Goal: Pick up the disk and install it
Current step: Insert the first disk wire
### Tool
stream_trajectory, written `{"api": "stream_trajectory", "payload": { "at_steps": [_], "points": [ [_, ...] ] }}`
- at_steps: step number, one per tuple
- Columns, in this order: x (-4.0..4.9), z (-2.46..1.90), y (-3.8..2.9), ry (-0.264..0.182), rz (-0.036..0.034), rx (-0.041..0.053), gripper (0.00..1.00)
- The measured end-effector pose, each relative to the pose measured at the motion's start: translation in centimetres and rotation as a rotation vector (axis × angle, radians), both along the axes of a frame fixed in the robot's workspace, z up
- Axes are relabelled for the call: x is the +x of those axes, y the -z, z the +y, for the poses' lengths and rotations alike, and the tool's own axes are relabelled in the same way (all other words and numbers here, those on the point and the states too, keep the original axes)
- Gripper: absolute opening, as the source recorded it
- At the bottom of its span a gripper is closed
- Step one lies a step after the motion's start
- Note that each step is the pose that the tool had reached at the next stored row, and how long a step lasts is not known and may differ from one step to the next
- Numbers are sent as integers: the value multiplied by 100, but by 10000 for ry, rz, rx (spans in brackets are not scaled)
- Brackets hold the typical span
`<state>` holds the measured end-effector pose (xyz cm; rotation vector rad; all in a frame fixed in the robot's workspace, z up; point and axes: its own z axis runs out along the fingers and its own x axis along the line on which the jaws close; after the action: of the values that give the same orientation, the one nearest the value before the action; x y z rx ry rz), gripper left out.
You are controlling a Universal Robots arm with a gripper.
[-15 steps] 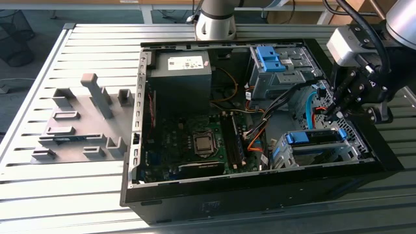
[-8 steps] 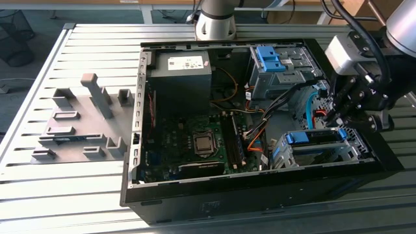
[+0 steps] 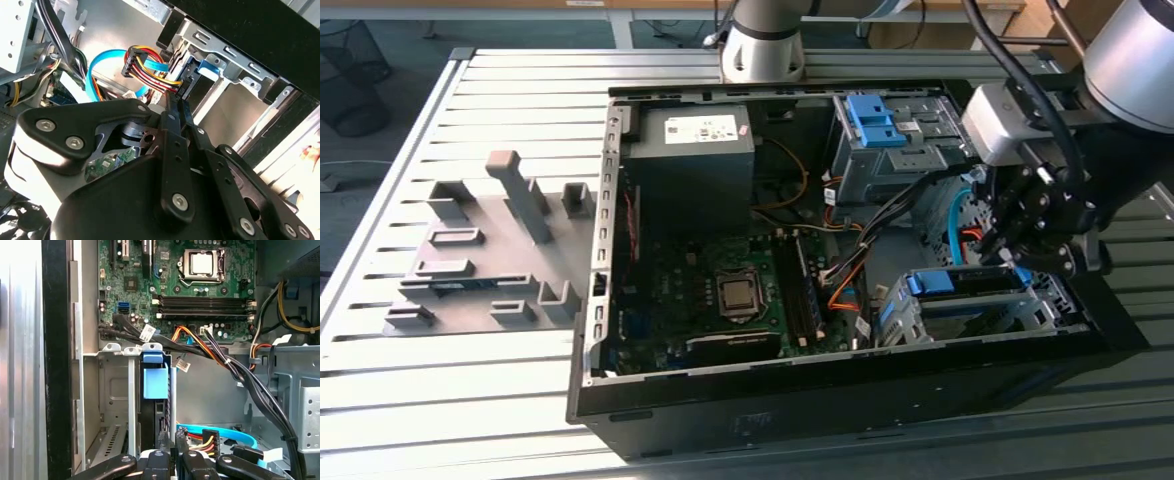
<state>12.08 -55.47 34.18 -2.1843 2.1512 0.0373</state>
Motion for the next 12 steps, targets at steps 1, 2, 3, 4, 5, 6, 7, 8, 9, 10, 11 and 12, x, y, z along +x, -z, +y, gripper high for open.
{"api": "stream_trajectory", "payload": {
  "at_steps": [1, 2, 3, 4, 5, 6, 7, 8, 9, 10, 11, 12],
  "points": [
    [-5, 0, 4, -20, -36, 0, 16],
    [-7, -1, 6, -75, -48, -3, 16],
    [-7, -2, 8, -158, -52, -5, 16],
    [-10, -10, 13, -200, -54, -3, 16],
    [-12, -24, 18, -225, -54, -2, 16],
    [-13, -36, 22, -241, -54, -2, 16],
    [-13, -43, 27, -244, -53, -1, 16],
    [-13, -43, 33, -244, -53, 1, 16],
    [-13, -43, 37, -245, -54, 0, 16],
    [-13, -44, 40, -245, -55, -3, 16],
    [-13, -44, 45, -245, -56, -1, 16],
    [-13, -44, 49, -243, -56, -1, 16]
  ]
}}
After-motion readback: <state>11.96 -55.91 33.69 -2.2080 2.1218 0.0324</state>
